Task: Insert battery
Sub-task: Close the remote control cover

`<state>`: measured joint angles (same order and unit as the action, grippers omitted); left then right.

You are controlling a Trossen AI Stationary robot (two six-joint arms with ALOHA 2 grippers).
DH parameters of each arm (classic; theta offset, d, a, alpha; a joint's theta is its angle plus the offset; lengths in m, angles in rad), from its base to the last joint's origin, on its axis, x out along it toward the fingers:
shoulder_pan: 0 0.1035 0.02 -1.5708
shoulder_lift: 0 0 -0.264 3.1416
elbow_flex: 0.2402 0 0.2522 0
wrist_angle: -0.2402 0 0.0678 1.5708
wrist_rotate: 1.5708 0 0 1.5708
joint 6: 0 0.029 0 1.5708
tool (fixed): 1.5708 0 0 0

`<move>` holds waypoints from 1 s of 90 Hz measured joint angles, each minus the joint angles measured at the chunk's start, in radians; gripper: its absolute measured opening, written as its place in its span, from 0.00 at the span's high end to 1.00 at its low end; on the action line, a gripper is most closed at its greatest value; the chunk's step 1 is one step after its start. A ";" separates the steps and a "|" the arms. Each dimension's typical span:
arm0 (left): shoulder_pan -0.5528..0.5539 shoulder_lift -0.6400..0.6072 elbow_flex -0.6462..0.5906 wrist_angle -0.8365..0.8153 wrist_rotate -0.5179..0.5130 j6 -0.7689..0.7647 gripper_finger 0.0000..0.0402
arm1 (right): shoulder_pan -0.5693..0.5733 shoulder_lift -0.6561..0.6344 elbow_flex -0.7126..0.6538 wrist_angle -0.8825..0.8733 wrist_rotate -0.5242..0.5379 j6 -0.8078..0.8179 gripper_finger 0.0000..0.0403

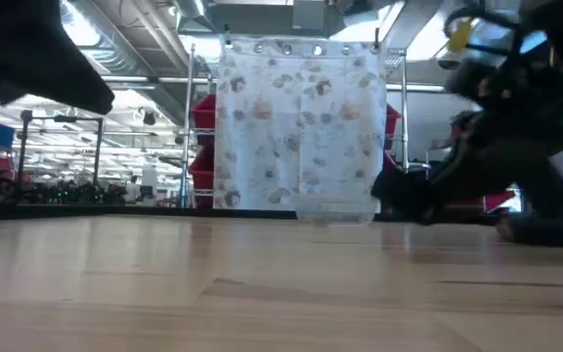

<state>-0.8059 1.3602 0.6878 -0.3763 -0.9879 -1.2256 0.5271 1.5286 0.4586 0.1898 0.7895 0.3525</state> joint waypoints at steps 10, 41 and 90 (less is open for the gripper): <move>-0.004 -0.118 -0.135 0.165 -0.003 0.047 0.89 | -0.010 -0.167 -0.149 0.185 -0.125 -0.056 0.98; 0.093 -0.582 -0.426 0.443 0.066 0.386 0.95 | -0.262 -0.658 -0.452 0.412 -0.653 -0.101 0.97; 0.356 -1.334 -0.648 0.360 0.279 0.894 0.95 | -0.534 -0.867 -0.451 0.391 -1.037 -0.119 0.96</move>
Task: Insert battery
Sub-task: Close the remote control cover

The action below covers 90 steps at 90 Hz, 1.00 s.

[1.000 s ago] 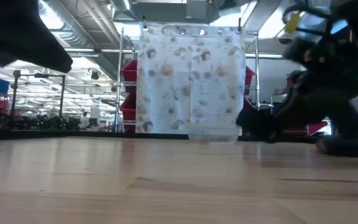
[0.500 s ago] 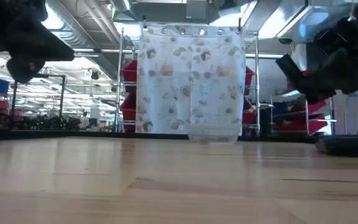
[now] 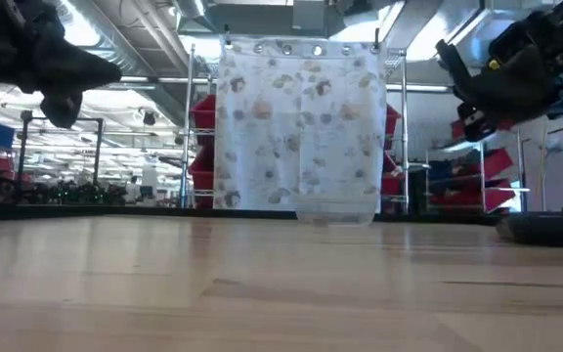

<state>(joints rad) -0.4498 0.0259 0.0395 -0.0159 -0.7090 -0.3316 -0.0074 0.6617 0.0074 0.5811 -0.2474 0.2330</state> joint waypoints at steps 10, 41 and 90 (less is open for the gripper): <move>0.000 -0.013 0.002 -0.008 -0.001 -0.013 0.95 | 0.000 0.000 0.000 0.018 -0.003 0.035 0.96; 0.000 -0.011 0.002 -0.013 0.000 -0.017 0.95 | 0.000 0.000 0.000 0.130 0.152 0.057 0.96; 0.000 -0.011 0.002 -0.016 0.000 -0.017 0.95 | -0.037 0.002 0.000 -0.185 0.900 0.284 0.96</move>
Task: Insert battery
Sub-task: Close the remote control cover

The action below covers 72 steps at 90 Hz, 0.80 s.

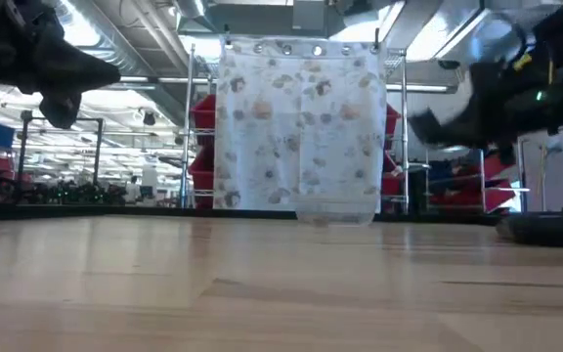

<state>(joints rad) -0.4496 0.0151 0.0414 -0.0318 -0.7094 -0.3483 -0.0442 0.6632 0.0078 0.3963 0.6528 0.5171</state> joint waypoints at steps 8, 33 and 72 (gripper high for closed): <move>0.000 0.000 0.000 0.000 0.000 0.000 0.95 | -0.041 0.000 0.000 -0.031 -0.041 0.002 0.96; 0.000 0.000 0.000 0.000 0.000 0.000 0.95 | -0.061 0.000 0.000 0.205 -0.292 -0.122 0.96; 0.000 0.000 0.000 -0.001 0.000 0.000 0.95 | -0.061 0.000 0.000 0.651 -0.491 -0.129 0.96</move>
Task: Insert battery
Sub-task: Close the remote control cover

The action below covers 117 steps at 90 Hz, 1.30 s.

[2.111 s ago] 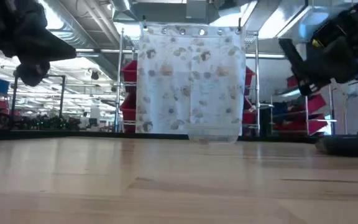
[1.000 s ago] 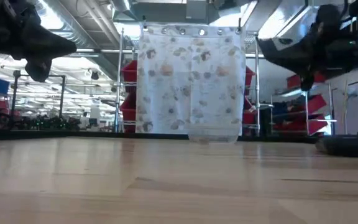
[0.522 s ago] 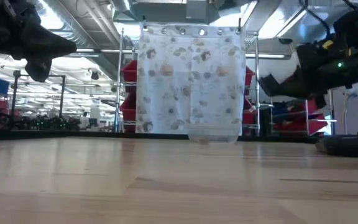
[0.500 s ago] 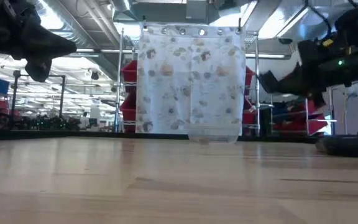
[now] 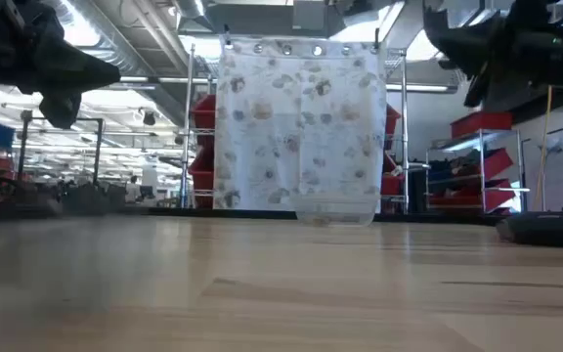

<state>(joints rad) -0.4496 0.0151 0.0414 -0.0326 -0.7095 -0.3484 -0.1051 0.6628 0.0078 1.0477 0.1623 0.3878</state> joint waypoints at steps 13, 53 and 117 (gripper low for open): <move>0.000 0.000 0.000 0.000 0.000 0.000 0.95 | 0.001 0.000 0.000 -0.058 -0.043 0.036 0.96; 0.000 0.000 -0.004 0.026 0.000 -0.045 0.95 | 0.271 0.495 0.488 -0.714 0.299 -0.106 0.96; 0.013 0.007 -0.010 0.076 -0.157 -0.485 0.95 | 0.594 1.603 1.588 -1.594 0.764 -0.169 0.96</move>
<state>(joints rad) -0.4362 0.0224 0.0315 0.0434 -0.8669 -0.8331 0.4884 2.2658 1.5961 -0.5462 0.9264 0.2187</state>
